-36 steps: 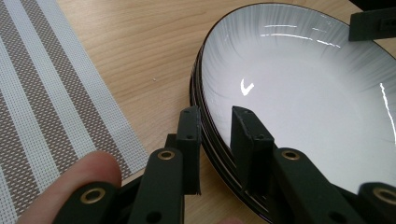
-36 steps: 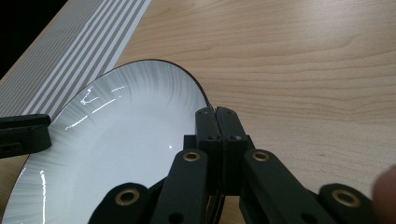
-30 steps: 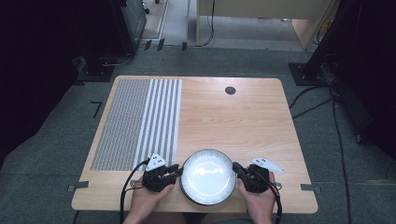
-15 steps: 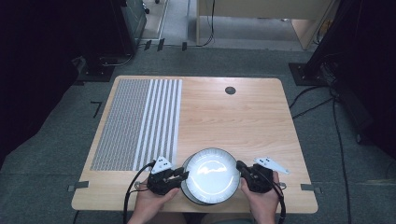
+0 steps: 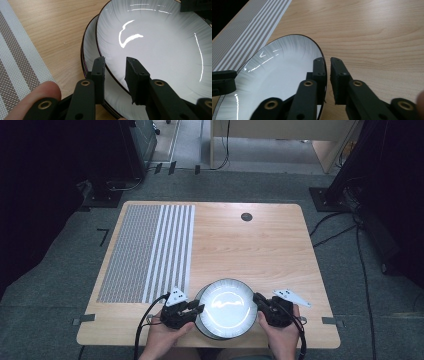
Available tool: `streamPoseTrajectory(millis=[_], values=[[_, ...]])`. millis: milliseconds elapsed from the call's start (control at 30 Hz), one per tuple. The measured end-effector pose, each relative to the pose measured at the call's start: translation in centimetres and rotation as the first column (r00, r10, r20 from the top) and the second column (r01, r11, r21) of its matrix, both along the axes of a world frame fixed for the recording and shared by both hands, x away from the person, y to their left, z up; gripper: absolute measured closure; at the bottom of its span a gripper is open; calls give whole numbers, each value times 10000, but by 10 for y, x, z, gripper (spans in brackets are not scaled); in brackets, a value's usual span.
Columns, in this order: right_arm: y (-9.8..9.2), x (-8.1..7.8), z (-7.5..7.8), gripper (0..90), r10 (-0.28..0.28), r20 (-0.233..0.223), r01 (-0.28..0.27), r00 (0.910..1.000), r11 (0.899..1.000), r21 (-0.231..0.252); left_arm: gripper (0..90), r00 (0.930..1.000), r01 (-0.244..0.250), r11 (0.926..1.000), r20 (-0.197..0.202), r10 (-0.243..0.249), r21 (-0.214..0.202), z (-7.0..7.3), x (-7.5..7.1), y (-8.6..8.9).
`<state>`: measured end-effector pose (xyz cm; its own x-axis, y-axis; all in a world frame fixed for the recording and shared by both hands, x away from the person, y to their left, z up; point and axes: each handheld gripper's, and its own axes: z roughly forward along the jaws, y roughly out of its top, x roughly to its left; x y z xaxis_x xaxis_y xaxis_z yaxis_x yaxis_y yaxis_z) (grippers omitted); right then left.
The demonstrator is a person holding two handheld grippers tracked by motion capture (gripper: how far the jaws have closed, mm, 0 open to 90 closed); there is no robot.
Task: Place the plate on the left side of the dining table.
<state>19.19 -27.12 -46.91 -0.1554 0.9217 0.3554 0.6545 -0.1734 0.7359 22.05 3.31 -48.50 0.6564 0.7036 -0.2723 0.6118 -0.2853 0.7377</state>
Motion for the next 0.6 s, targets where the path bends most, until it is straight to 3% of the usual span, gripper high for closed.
streamPoseTrajectory(millis=[167,267,367,400,500,600], values=[[-1,2,-3,757,154,-447,-146,9989,9997,181,695,10000,-7,10000,-4,7,3,0,0,0],[1,4,-8,756,249,-1041,-211,9943,9991,374,696,10000,-12,10000,8,12,-16,0,0,0],[2,5,-11,763,277,-1188,-211,9925,9982,560,695,10000,-13,10000,5,13,-24,0,0,0],[2,6,-14,786,271,-1274,-154,9915,9957,919,695,10000,-16,10000,9,16,-32,0,0,0],[1,5,-15,821,83,-1295,89,9915,9913,1314,692,10000,-18,10000,6,18,-43,0,0,0],[-4,5,-18,838,-103,-1471,424,9891,9753,2168,685,10000,2,9999,-41,-2,-105,-1,0,0]])
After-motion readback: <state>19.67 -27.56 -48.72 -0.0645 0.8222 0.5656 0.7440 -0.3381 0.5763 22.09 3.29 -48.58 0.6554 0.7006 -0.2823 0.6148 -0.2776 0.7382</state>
